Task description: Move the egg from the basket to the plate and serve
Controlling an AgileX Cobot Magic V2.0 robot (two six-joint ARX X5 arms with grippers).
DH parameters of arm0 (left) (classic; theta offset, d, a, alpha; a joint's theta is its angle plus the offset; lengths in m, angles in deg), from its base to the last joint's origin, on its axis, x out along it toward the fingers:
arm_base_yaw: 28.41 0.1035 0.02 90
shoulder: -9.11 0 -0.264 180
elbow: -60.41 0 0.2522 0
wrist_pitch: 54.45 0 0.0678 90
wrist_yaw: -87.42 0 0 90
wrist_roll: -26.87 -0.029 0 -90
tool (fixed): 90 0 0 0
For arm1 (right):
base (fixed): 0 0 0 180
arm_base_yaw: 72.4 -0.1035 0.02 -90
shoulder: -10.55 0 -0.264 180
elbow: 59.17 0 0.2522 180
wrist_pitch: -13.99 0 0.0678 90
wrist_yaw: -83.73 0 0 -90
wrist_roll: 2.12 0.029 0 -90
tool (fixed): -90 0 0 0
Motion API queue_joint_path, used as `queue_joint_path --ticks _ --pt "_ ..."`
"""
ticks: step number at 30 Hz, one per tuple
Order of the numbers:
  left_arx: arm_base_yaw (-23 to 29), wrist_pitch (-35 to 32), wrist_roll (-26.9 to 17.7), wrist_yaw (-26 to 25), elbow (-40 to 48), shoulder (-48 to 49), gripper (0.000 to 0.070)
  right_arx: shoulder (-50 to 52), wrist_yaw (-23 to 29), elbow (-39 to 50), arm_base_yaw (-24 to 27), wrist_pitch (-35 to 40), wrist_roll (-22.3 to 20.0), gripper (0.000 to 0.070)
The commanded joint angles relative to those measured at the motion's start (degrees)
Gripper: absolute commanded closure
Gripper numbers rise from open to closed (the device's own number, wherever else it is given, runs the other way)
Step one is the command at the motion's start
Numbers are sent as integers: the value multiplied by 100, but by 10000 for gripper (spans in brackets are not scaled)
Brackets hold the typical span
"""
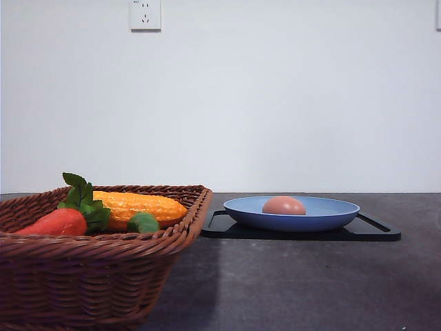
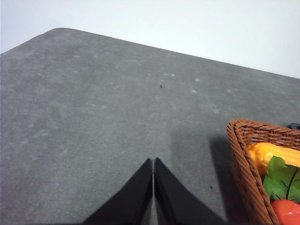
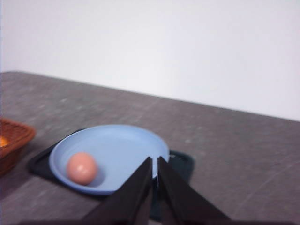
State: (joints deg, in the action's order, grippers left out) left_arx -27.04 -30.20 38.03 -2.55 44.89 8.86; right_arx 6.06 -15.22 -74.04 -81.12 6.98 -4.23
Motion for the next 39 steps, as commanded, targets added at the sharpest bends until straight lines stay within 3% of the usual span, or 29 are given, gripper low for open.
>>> queue_joint_path --ticks 1,15,19,39 --pt "7 37 4 -43 149 9 700 142 -12 62 99 -83 62 700" --pt "7 37 4 -43 149 9 700 429 -23 62 357 -1512 196 700" --pt "7 37 5 -43 149 9 700 429 -22 62 358 -1584 680 700" --pt "7 37 5 -43 149 9 700 429 -2 62 358 -1580 680 700"
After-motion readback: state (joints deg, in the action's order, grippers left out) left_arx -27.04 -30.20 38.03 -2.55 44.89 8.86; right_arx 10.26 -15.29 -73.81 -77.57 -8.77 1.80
